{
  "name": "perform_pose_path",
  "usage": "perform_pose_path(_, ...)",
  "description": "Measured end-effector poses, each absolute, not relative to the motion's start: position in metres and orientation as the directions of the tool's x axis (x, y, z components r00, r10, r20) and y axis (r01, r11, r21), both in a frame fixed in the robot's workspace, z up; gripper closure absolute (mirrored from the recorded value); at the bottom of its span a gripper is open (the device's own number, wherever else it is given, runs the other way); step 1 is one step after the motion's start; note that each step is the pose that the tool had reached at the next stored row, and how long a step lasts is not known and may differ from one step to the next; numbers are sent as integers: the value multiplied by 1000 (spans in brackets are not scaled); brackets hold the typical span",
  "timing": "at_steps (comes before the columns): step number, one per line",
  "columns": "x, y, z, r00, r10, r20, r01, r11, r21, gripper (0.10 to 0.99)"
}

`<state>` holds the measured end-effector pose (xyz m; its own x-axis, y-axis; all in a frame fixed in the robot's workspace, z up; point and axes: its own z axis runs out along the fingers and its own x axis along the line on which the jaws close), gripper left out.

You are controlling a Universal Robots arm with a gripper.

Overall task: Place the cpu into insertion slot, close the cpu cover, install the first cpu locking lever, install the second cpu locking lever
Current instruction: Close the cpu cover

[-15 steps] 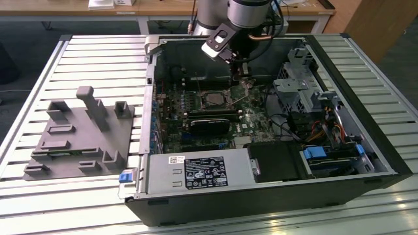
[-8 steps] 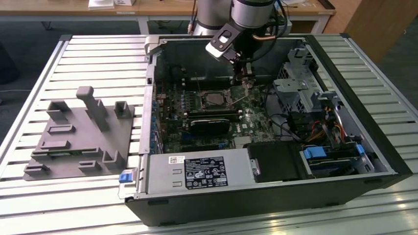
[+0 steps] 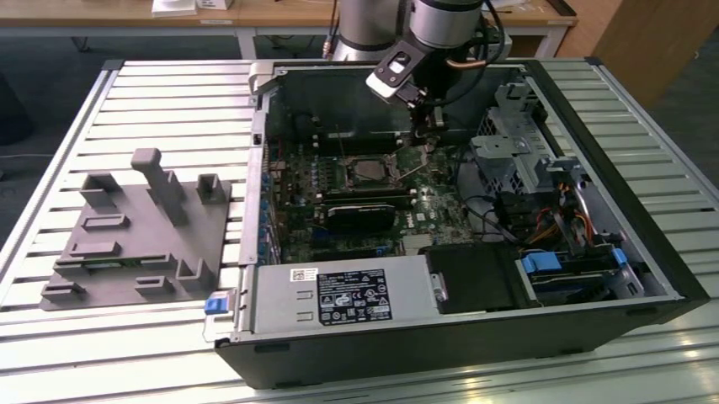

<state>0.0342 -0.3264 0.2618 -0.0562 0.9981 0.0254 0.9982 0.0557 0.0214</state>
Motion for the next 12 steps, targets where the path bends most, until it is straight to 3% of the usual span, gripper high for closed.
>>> perform_pose_path(12, 52, -323, 256, -39, 999, 24, 999, 39, 21, 973)
